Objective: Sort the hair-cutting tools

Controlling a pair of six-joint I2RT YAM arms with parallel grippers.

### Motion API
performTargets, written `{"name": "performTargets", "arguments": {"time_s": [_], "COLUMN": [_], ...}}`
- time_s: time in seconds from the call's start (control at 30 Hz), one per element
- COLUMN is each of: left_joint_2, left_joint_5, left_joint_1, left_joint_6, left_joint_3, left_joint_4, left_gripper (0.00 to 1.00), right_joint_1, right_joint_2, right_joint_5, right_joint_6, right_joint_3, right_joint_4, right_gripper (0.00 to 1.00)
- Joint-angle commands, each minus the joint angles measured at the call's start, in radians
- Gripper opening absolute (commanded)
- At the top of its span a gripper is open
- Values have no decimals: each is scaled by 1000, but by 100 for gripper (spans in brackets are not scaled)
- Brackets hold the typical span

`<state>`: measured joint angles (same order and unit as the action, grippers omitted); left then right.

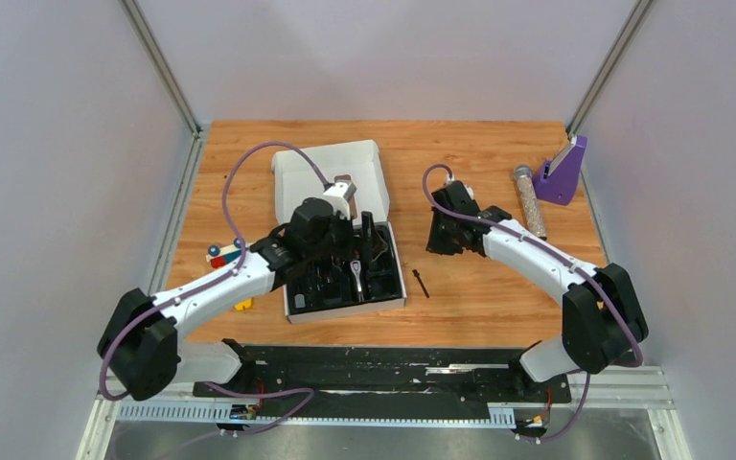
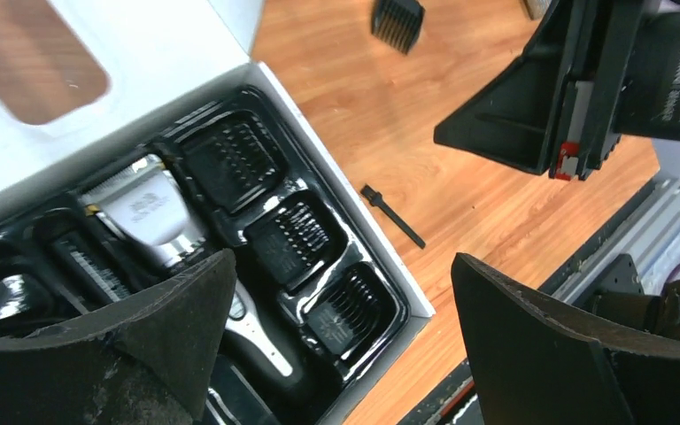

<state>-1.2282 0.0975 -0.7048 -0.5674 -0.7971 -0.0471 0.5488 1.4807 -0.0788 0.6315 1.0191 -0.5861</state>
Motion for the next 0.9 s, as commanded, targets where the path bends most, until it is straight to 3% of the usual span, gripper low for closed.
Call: {"name": "performTargets", "arguments": {"time_s": [0.0, 0.33, 0.57, 0.87], "left_joint_2": [-76, -62, 42, 172], "left_joint_5": [-4, -209, -456, -541], "left_joint_1": [-38, -42, -39, 10], "left_joint_6": [-20, -97, -85, -60], "left_joint_3": [-95, -123, -161, -134], "left_joint_4": [81, -74, -291, -395], "left_gripper": [99, 99, 99, 99], "right_joint_1": [-18, 28, 72, 127], "right_joint_2": [-17, 64, 145, 251], "right_joint_5": [24, 46, 30, 13], "right_joint_6": [-11, -112, -158, -172], "right_joint_3": [-7, 8, 56, 118], "right_joint_4": [25, -90, -167, -200], "right_gripper": [12, 36, 36, 34]}}
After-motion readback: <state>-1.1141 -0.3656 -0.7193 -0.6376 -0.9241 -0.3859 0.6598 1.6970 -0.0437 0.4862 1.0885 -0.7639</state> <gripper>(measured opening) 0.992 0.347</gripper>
